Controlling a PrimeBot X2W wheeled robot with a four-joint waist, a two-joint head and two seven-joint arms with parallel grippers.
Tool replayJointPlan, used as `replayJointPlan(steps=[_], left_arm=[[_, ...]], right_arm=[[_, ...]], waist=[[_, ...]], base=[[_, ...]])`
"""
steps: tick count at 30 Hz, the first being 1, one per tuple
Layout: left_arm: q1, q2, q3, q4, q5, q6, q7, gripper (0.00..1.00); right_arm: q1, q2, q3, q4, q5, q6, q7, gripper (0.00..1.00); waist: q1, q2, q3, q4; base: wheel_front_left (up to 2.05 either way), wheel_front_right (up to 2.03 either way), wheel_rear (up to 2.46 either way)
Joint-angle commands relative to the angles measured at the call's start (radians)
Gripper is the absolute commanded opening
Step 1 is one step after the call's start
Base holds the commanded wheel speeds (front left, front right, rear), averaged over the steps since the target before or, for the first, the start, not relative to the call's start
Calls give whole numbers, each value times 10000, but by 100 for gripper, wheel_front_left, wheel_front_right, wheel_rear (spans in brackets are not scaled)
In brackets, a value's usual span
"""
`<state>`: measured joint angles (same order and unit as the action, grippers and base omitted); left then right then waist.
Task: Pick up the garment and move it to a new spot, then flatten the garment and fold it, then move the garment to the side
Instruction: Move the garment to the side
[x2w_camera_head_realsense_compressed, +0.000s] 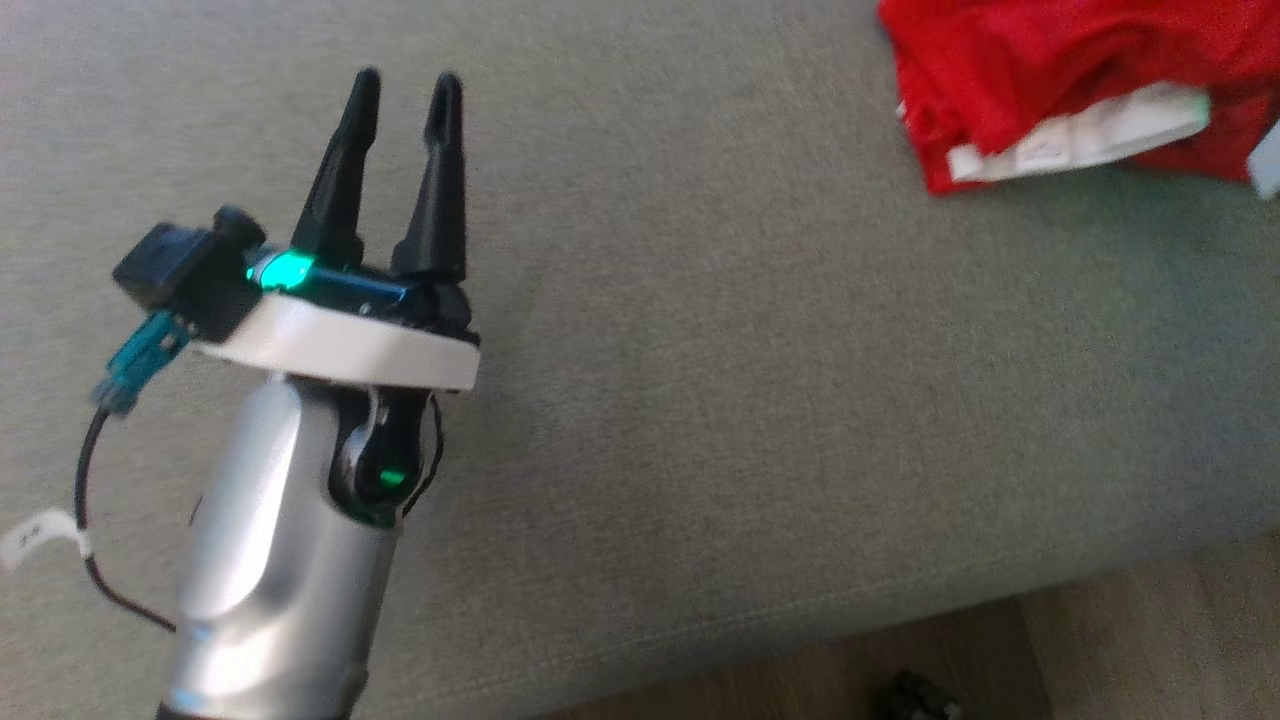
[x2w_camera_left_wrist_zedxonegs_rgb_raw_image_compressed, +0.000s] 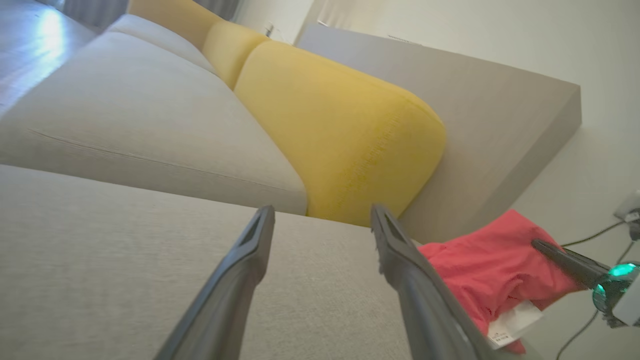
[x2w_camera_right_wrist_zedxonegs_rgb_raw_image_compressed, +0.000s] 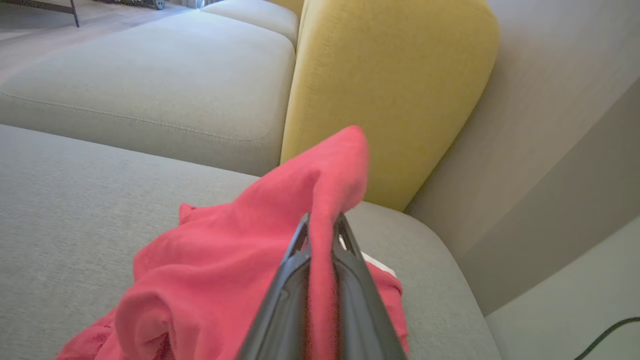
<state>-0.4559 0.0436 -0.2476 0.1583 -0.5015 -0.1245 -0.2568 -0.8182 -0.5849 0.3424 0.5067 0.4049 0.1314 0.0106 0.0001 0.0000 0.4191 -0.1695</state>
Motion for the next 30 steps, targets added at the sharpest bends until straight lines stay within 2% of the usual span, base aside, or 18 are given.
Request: replayJointPlan(steps=[1,6,9,11,14,15,16,23,30], left_arm=[[-561,334,-1,-289,166,-60,-49,100],[-1412,714,-330,-214,188,-60,-49,100],[-1618,747,-295,-251,169,-60,-49,100],[-1690,748,-263,-261,144,-60,-49,100],[-1651,768,-302,-213,141,-60,-49,100],[-1626,781,-316,-193,141,-61,-49,100],[-1602,791,-318,-179,138,-61,-49,100],[-1397,721,-158,-162,38,-61,-49,100],[-1051,466,41,-255,-174,-61,-49,100]], right_arm=[[-376,-307,-271,-88,-19,-7,10,0],[-824,-207,-1209,498,-446,-7,-99,0],[-920,-27,-1378,564,-812,-7,-59,0],[-956,279,-1767,747,-1327,-7,139,0],[-919,559,-1967,780,-1440,-7,210,0],[-885,662,-2014,758,-1510,-7,220,32],[-843,778,-2067,742,-1513,-7,265,100],[-575,1087,-2220,233,-2098,-7,697,100],[-150,1389,-2243,-971,-2427,-7,1005,100]], waist=[[-1,0,821,-645],[-1,0,1431,-984],[-1,0,1647,-1068],[-1,0,1863,-1132],[-1,0,1938,-1135],[-1,0,1959,-1131],[-1,0,1969,-1123],[-1,0,1687,-922],[-1,0,710,-382]], base=[[0,0,0],[0,0,0],[0,0,0],[0,0,0],[0,0,0],[0,0,0],[0,0,0],[0,0,0],[0,0,0]])
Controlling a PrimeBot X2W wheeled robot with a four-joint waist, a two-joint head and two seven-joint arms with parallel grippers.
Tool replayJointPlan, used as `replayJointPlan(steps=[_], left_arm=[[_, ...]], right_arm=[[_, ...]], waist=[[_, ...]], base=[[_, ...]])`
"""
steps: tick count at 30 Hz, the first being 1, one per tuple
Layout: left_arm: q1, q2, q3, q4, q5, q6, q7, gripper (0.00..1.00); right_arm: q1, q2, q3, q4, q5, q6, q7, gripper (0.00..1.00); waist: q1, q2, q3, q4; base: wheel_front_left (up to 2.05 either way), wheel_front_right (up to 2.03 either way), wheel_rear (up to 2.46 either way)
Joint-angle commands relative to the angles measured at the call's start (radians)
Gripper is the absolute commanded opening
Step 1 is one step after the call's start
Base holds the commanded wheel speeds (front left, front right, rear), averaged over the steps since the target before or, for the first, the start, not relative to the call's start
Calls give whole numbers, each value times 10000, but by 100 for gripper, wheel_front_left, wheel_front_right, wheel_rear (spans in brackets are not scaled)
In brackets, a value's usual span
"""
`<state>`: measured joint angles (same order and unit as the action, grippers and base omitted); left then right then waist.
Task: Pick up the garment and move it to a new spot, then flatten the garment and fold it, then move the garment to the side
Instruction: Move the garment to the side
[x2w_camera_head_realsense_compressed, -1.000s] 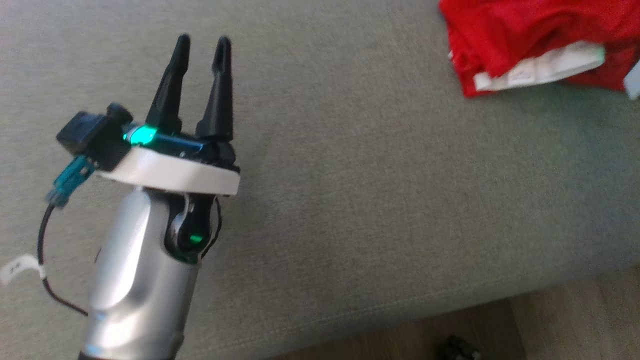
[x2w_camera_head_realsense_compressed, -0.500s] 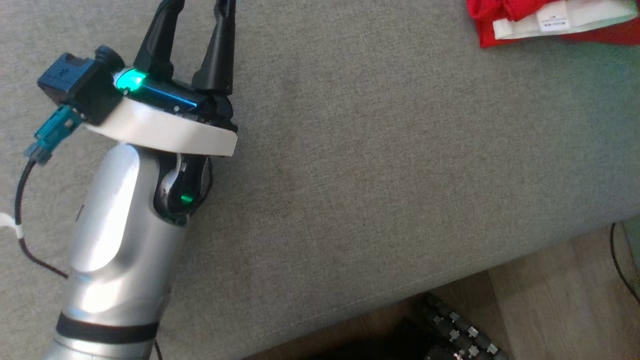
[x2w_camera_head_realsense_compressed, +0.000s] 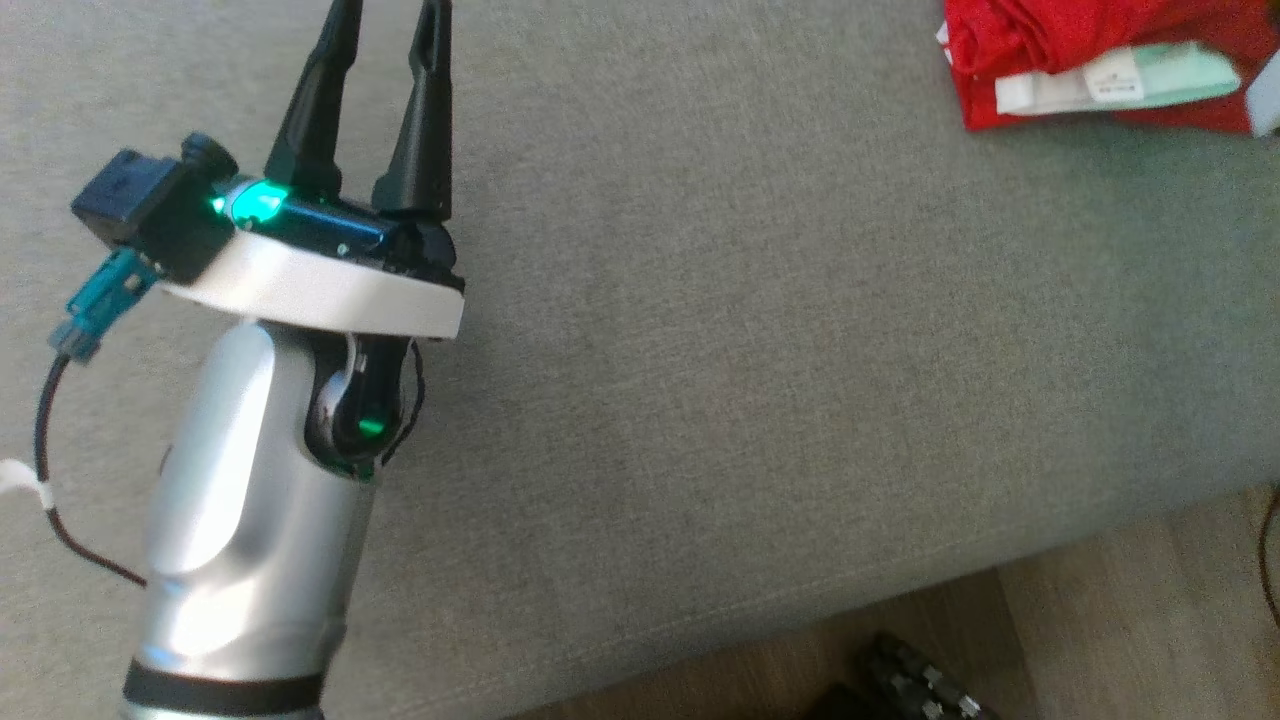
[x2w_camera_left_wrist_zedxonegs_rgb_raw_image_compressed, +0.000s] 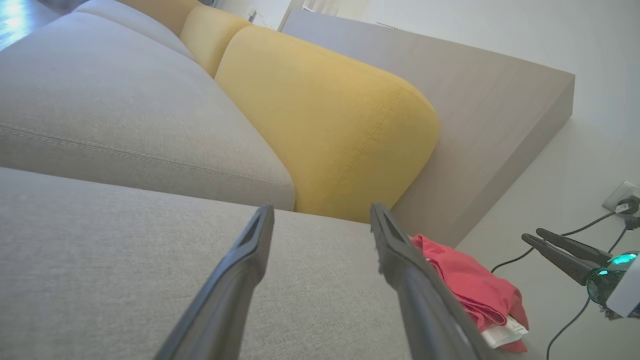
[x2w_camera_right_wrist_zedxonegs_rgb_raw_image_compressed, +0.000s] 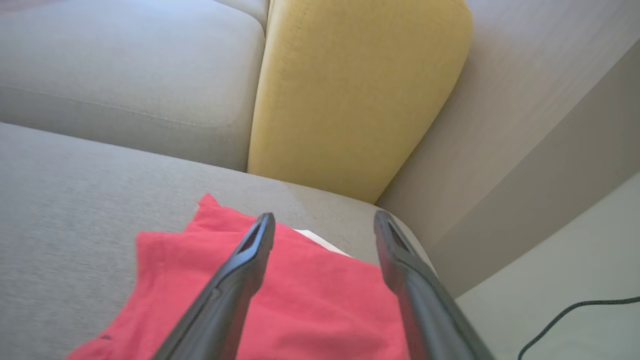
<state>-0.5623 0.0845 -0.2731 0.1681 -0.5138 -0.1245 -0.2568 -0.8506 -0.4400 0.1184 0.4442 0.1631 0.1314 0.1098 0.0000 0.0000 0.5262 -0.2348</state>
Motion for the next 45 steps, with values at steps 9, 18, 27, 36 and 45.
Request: replayJointPlan(steps=[9,18,27,36,45], left_arm=[[1143,-271,1035,-619,-356,-61,-49,100],[2658,-337,981,-606,-530,-61,-49,100],[3977,-341,1269,-189,-767,-59,-49,100],[4280,-341,1583,-565,-575,156,-49,100],[4552,-342,1839,-879,-610,142,-49,100]], right_arm=[[1937,720,348,-2403,961,-7,-358,100],[4584,1320,31,-3193,1080,-7,-1982,100],[6421,2489,-478,-3273,868,-7,-3165,100],[7055,2983,-548,-3252,370,-7,-3448,100],[7165,3241,-649,-3141,292,-7,-3609,100]], waist=[[0,0,-1908,1350],[0,0,-3156,2600],[0,0,-3784,3075],[0,0,-3964,3127],[0,0,-3980,2943]], base=[[0,0,0],[0,0,0],[0,0,0],[0,0,0],[0,0,0]])
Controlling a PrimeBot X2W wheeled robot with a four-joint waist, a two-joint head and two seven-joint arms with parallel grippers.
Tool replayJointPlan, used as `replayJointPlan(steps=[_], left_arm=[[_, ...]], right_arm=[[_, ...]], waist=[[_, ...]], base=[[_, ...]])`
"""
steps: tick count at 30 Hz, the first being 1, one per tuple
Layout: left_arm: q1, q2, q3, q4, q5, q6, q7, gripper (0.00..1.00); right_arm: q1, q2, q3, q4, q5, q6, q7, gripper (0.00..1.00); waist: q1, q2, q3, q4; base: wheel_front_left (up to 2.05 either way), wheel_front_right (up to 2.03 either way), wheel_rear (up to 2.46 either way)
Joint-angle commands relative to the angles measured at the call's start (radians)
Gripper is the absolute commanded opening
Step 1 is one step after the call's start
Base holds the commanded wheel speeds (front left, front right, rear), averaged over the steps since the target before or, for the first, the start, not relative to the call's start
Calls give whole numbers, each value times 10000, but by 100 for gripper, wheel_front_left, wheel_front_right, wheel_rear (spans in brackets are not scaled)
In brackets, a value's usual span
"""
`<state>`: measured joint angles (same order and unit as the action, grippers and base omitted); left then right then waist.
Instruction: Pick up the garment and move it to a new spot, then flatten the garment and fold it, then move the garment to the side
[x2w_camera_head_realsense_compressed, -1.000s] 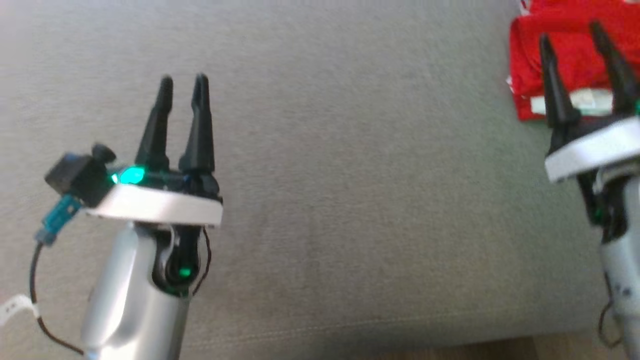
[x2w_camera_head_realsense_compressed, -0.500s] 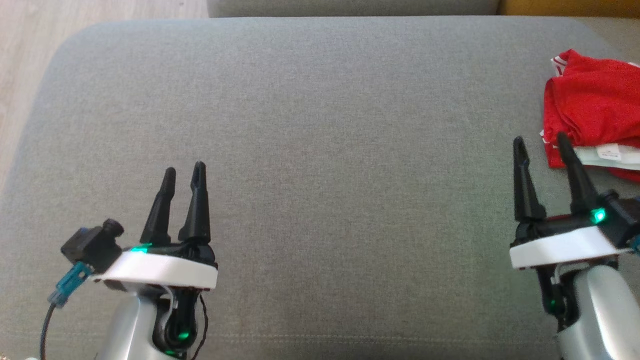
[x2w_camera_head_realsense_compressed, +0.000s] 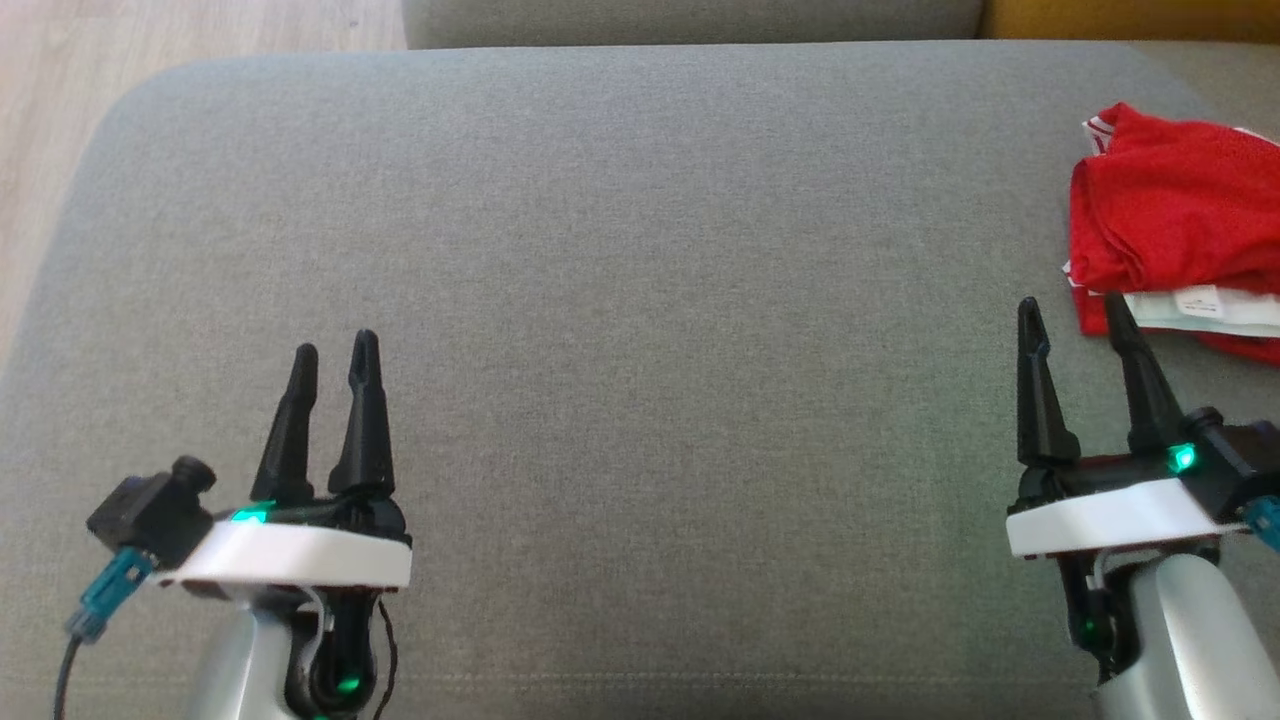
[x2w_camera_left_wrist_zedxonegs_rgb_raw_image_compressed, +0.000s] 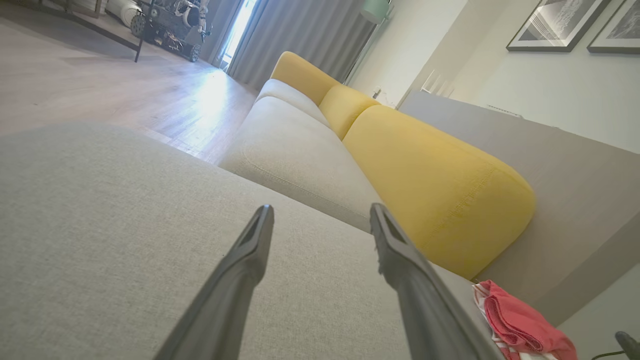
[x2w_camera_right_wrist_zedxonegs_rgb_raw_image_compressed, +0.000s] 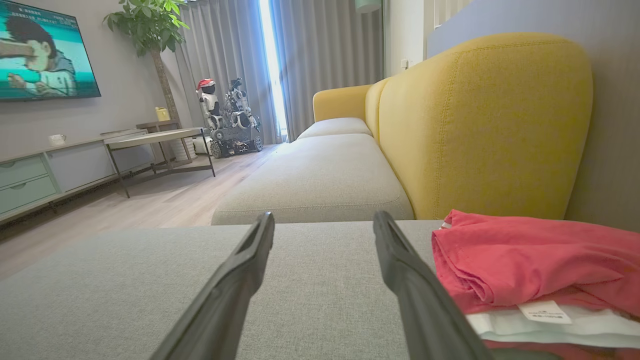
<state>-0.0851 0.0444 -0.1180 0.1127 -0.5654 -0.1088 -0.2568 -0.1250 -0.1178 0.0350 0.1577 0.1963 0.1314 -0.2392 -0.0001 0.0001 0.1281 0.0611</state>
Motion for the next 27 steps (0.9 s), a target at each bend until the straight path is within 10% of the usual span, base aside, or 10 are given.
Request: replayJointPlan(steps=[1,27], left_arm=[[-221,59,292,-371,-146,-48,-49,100],[-223,59,381,-258,-624,-211,-49,100]], right_arm=[[-96,33,187,-268,-38,-7,-131,100],[-145,9,309,-359,80,-7,-222,100]], waist=[[1,-1,6,-30],[1,-1,211,50]], base=[[0,0,0],[0,0,0]])
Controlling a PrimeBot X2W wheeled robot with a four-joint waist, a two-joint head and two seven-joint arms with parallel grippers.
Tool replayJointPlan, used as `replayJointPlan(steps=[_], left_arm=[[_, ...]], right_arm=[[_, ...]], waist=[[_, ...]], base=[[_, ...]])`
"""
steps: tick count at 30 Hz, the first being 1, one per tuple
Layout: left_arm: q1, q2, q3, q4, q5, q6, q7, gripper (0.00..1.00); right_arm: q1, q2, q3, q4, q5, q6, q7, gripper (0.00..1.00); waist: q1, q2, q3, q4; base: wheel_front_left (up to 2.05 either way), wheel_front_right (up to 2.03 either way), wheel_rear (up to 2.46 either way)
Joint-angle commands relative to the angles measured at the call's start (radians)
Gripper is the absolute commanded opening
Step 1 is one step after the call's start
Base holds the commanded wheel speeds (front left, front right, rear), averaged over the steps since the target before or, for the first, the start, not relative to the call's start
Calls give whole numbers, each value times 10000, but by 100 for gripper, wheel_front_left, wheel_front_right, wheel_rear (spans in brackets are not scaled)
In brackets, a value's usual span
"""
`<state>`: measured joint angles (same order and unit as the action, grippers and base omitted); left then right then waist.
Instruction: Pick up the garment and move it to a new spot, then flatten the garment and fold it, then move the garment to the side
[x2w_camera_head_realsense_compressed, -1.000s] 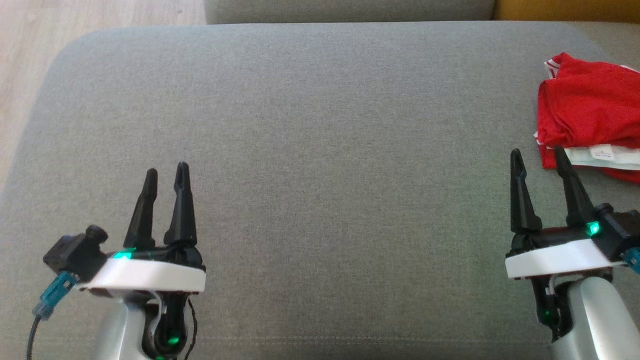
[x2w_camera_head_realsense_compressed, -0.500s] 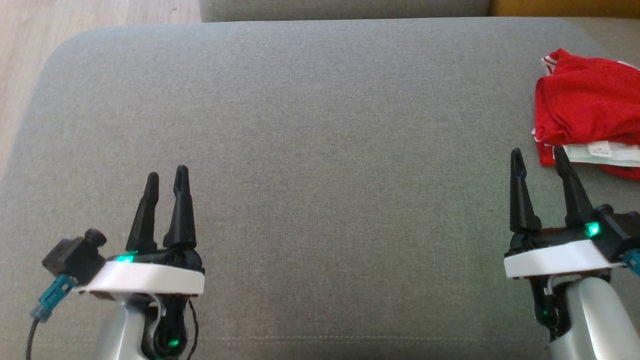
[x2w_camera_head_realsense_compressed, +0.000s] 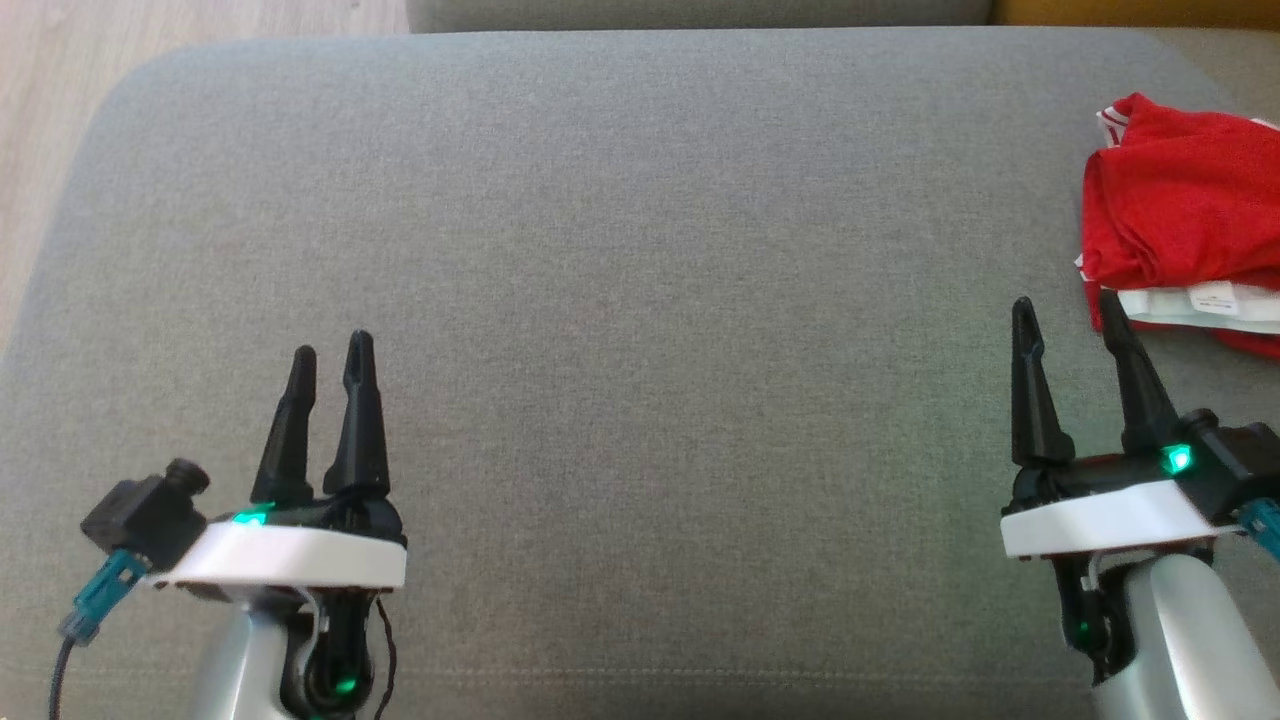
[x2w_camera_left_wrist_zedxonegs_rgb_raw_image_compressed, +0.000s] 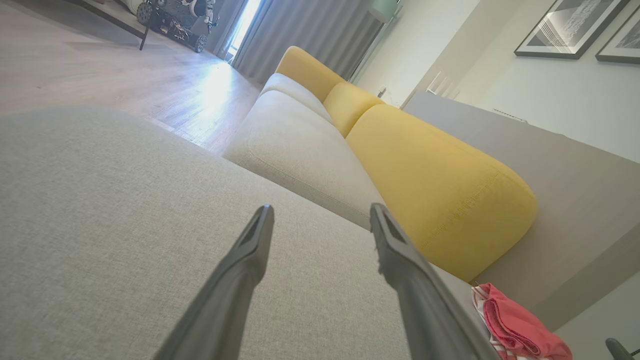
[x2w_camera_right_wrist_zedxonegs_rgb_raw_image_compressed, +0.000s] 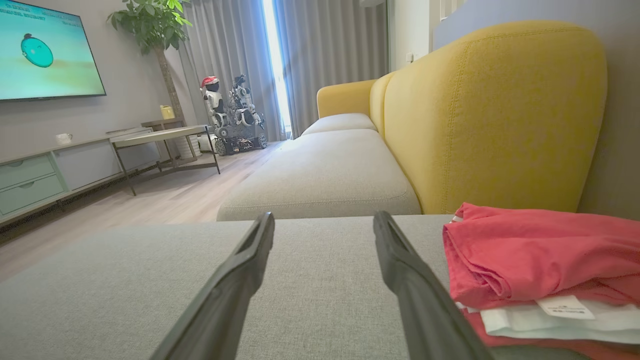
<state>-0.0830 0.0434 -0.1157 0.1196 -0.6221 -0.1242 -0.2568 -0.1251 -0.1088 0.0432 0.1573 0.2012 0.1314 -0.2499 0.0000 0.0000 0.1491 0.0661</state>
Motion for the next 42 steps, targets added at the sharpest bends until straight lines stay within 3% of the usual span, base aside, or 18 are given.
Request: replayJointPlan(steps=[1,2,6,42], left_arm=[[-253,68,380,-333,-54,-58,-49,100],[-2,0,17,-4,0,0,0,0],[129,-22,-31,532,-37,11,19,0],[27,202,390,749,-3186,-11,897,0]], right_arm=[[-148,-89,235,-358,37,-7,-115,100],[0,-2,21,0,2,0,-6,0],[155,29,113,492,50,0,25,0],[173,26,-160,596,4413,-2,916,0]], waist=[[0,0,12,6],[0,0,14,7],[0,0,16,10],[0,0,-424,-190]], base=[[0,0,0],[0,0,0],[0,0,0],[0,0,0]])
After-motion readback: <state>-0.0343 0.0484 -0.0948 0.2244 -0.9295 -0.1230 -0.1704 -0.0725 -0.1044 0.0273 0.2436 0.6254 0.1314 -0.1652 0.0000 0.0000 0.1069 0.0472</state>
